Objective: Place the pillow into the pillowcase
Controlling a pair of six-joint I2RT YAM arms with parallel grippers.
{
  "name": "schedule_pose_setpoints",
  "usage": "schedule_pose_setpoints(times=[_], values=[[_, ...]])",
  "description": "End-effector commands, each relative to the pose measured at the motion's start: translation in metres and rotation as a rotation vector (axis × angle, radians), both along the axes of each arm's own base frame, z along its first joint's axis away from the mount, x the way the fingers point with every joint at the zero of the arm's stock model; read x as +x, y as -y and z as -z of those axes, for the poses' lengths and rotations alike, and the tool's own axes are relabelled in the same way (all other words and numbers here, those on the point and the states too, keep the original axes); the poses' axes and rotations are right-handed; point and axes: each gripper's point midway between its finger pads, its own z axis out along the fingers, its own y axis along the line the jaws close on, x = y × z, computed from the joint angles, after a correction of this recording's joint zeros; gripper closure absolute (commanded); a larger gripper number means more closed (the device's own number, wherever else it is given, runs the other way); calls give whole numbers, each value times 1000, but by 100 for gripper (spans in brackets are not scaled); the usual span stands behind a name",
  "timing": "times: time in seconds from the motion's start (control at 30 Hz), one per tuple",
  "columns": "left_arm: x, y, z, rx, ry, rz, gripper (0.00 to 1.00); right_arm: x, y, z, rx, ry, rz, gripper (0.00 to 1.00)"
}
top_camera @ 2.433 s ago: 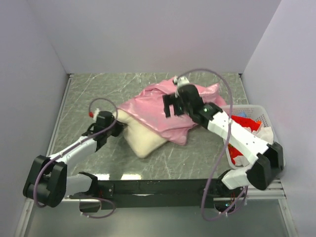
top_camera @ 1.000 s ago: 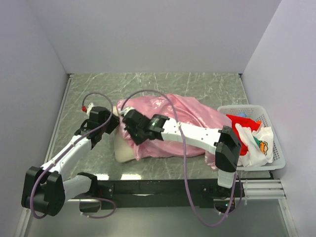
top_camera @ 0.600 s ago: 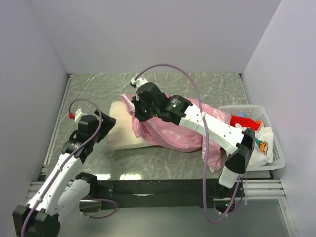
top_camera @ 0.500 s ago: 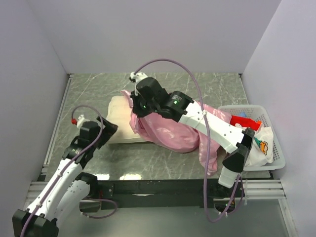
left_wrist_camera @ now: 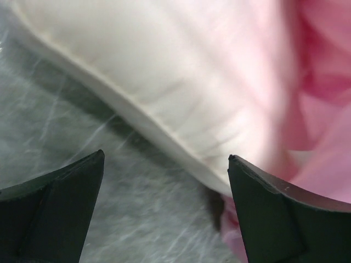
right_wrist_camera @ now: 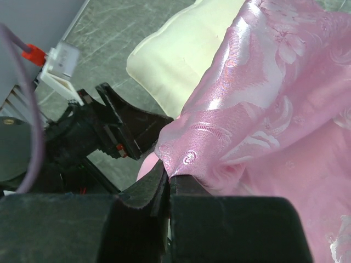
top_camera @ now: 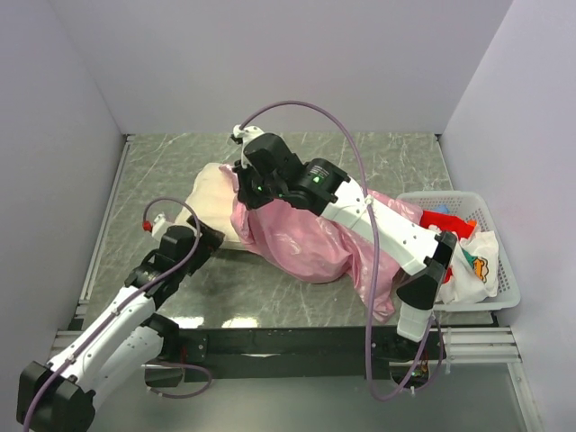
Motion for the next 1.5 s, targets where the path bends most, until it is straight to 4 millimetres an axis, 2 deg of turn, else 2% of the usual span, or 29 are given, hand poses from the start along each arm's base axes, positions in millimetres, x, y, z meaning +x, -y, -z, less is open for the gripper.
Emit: schedule_pose_setpoints(times=[0.0,0.1,0.27,0.33,0.4,0.47,0.57,0.6,0.63,0.7,0.73,0.77,0.8,0.83,0.87,0.9,0.93,0.97,1.0,1.03,1.07,1.17,1.2,1.23,1.3,1.33,1.4,1.43,1.47], values=[[25,4,-50,-53,166,-37,1,-6,13,-54,114,88,3,100],[22,1,-28,-14,99,-47,1,-8,16,-62,117,102,2,100],[28,-2,-6,6,72,-74,0,-11,19,-69,119,101,-3,100],[39,-16,-10,59,106,-150,0,-12,19,-72,125,99,-13,100],[53,-25,-23,111,162,-198,1,-18,17,-77,138,91,-38,100],[68,-23,-39,124,219,-201,2,-21,17,-85,154,96,-51,100],[85,-18,-59,164,247,-182,62,-23,23,-100,156,119,-58,100],[88,-16,-65,172,248,-169,98,-22,26,-104,156,130,-54,100],[89,-9,-66,191,233,-136,99,-21,29,-108,159,139,-47,100],[83,1,-85,226,229,-92,99,-16,39,-123,172,166,-32,99],[73,13,-96,232,246,-43,99,-11,43,-127,174,175,-22,98],[63,15,-103,248,223,-13,99,-9,50,-141,190,198,-17,98],[56,20,-109,236,216,14,99,2,53,-141,189,199,-2,97],[46,30,-136,183,262,49,99,6,54,-145,198,204,-2,97],[36,36,-146,162,273,84,99,10,58,-158,221,231,1,97],[24,36,-151,164,258,103,99,23,59,-156,216,235,21,96],[10,41,-182,104,304,121,99,29,60,-159,226,244,33,96],[3,40,-192,94,312,118,99,33,57,-162,250,247,22,96],[-5,37,-196,101,297,125,99,38,51,-158,258,233,15,96],[-9,39,-215,66,322,125,99,38,45,-156,277,216,-3,96],[-9,38,-218,64,319,118,99,39,36,-155,300,207,-31,96],[1,45,-222,66,300,99,99,32,-2,-124,292,128,-107,96],[6,45,-221,62,291,68,99,33,-16,-105,266,99,-119,96],[15,51,-218,75,271,56,99,20,-32,-95,256,75,-165,96],[26,59,-214,63,245,47,99,16,-47,-71,222,43,-185,96],[42,55,-204,71,207,9,99,14,-53,-57,210,17,-191,96],[61,49,-190,22,160,-15,99,12,-56,-46,211,-12,-205,95],[73,36,-169,-20,99,-33,99,14,-56,-34,198,-26,-194,91],[86,33,-171,-65,130,-39,99,16,-50,-39,204,-11,-174,79]])
